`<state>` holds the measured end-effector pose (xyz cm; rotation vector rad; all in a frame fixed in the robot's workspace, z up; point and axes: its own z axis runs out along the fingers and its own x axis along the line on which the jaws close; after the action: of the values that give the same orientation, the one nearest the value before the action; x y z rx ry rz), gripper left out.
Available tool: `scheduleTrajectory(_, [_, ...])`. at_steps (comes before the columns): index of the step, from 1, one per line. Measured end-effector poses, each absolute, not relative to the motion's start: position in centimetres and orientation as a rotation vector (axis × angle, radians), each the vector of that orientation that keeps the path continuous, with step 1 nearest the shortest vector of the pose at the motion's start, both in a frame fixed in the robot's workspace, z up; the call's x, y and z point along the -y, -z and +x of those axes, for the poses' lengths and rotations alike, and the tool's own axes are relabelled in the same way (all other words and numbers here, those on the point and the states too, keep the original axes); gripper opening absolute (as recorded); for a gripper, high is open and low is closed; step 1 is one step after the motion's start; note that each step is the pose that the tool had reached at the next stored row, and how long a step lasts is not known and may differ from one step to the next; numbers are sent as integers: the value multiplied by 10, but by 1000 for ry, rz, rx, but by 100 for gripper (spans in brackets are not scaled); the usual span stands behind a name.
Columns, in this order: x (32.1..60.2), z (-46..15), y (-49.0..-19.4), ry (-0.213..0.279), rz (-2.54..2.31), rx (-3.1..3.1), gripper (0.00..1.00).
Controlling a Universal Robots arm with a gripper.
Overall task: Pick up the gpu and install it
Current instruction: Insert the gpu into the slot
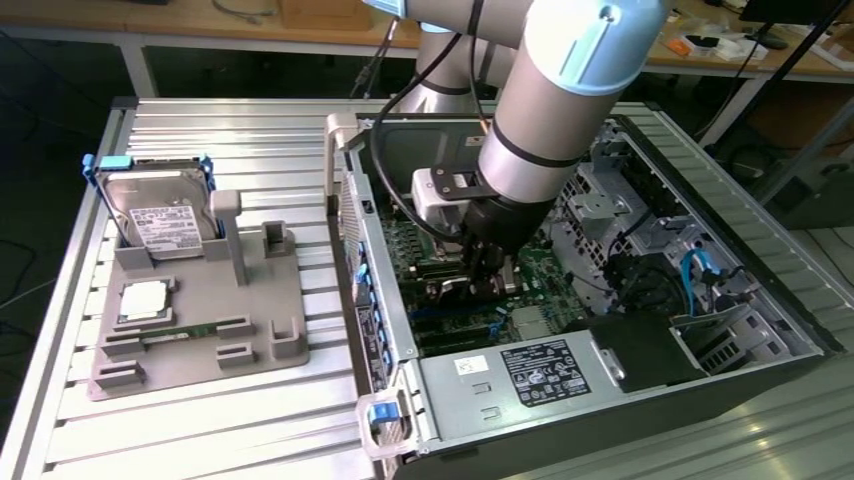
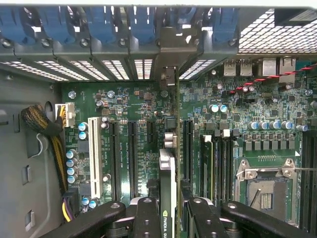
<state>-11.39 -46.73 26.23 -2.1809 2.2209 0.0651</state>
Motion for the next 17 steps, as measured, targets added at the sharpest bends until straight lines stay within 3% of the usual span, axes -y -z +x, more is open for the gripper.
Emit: scheduleTrajectory(17, [467, -114, -260, -65, -2181, -2221, 27])
